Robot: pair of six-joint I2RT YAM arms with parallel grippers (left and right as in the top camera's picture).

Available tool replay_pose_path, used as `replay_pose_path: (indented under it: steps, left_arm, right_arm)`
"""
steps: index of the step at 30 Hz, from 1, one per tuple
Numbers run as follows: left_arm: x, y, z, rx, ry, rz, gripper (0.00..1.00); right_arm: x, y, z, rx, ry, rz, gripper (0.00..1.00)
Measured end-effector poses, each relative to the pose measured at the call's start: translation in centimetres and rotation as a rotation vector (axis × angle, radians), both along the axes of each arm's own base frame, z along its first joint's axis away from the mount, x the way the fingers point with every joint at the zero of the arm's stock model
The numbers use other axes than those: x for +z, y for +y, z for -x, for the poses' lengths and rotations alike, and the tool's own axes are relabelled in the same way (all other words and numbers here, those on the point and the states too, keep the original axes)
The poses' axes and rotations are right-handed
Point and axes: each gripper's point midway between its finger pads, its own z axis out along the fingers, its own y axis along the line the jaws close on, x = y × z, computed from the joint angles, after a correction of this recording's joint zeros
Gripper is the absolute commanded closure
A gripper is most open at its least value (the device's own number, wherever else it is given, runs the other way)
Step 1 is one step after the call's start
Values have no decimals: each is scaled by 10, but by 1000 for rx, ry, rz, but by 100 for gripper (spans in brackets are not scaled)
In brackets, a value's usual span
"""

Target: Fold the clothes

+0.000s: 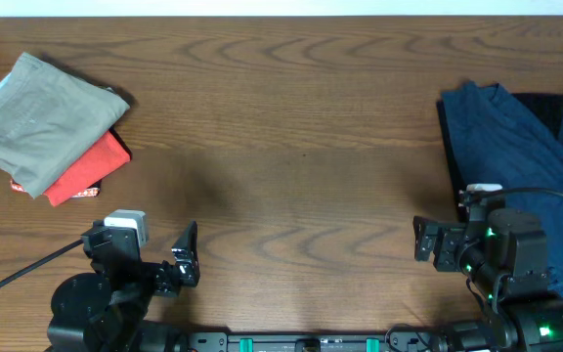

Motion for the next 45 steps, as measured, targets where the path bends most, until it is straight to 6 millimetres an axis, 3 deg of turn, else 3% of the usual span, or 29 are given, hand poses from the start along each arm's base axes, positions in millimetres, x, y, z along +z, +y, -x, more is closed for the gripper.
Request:
replay_pose_path:
  steps: [9,14,20,27,35,45]
  left_arm:
    - [0,0,0,0,0,0,2]
    - [0,0,0,0,0,0,2]
    - [0,0,0,0,1,0,2]
    - [-1,0,0,0,3,-1,2]
    - [-2,0,0,0,4,-1,2]
    - [-2,0,0,0,5,-1,2]
  right_arm:
    - [-4,-1,6,-2,25,3,1]
    - [3,-11,8,-49,-26,3,1]
    - [19,-18,-3,-57,-250,14,1]
    - [7,-17,-19,-48,-506,14,1]
    - [17,-16,-39,-40,-812,17,1]
    - [-18,-20,-43,-27,-754,106,1]
